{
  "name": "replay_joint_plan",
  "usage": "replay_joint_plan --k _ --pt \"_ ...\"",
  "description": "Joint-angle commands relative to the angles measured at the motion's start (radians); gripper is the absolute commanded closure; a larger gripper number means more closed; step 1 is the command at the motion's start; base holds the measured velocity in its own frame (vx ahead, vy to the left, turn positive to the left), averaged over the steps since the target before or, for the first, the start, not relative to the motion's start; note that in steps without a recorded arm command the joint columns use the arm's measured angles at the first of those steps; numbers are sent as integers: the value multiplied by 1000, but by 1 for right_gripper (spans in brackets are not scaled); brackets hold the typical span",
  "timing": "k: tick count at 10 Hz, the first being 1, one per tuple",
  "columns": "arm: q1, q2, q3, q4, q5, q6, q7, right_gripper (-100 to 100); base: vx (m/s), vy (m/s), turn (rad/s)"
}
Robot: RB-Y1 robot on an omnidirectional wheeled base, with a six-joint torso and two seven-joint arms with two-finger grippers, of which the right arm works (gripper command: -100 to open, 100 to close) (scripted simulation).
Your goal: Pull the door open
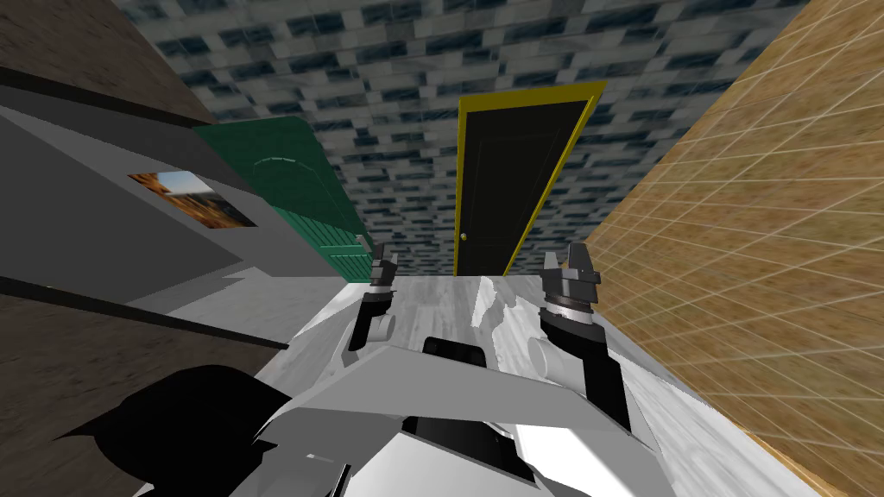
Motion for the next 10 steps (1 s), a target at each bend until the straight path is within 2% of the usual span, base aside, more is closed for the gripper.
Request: replay_joint_plan --k 1,10 --pt "-7 -13 0 30 10 -11 18 -100 72 20 -35" --pt "-48 -66 -1 196 63 -70 122 -100 128 48 -32"
